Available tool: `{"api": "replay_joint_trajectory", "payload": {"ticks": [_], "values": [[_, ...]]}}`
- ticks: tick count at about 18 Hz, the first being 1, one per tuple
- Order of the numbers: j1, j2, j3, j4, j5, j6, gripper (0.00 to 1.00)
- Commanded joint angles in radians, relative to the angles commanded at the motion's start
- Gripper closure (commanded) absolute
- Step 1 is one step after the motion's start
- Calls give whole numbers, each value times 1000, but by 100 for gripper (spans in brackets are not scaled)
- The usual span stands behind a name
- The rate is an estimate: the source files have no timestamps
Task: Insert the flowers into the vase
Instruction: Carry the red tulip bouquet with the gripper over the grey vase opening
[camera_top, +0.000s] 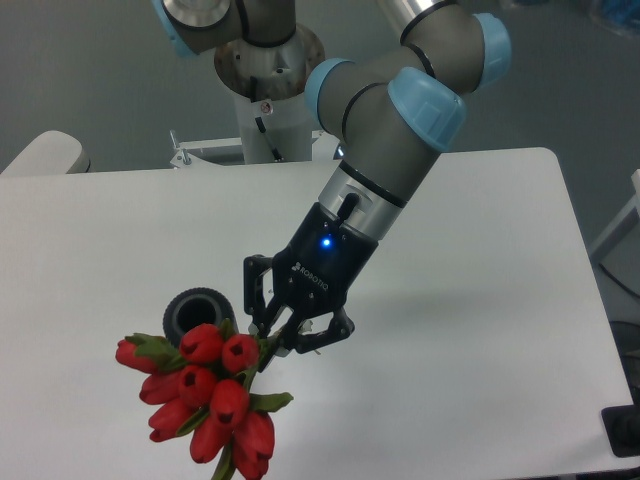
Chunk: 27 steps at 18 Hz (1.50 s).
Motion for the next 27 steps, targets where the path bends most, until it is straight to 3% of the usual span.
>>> {"api": "replay_joint_trajectory", "payload": {"ticks": [3, 21, 27], "values": [[-2, 2, -14, 20, 0, 0, 96], [-46, 20, -2, 40, -15, -48, 94], [-67, 18, -3, 64, -86, -48, 94]]}}
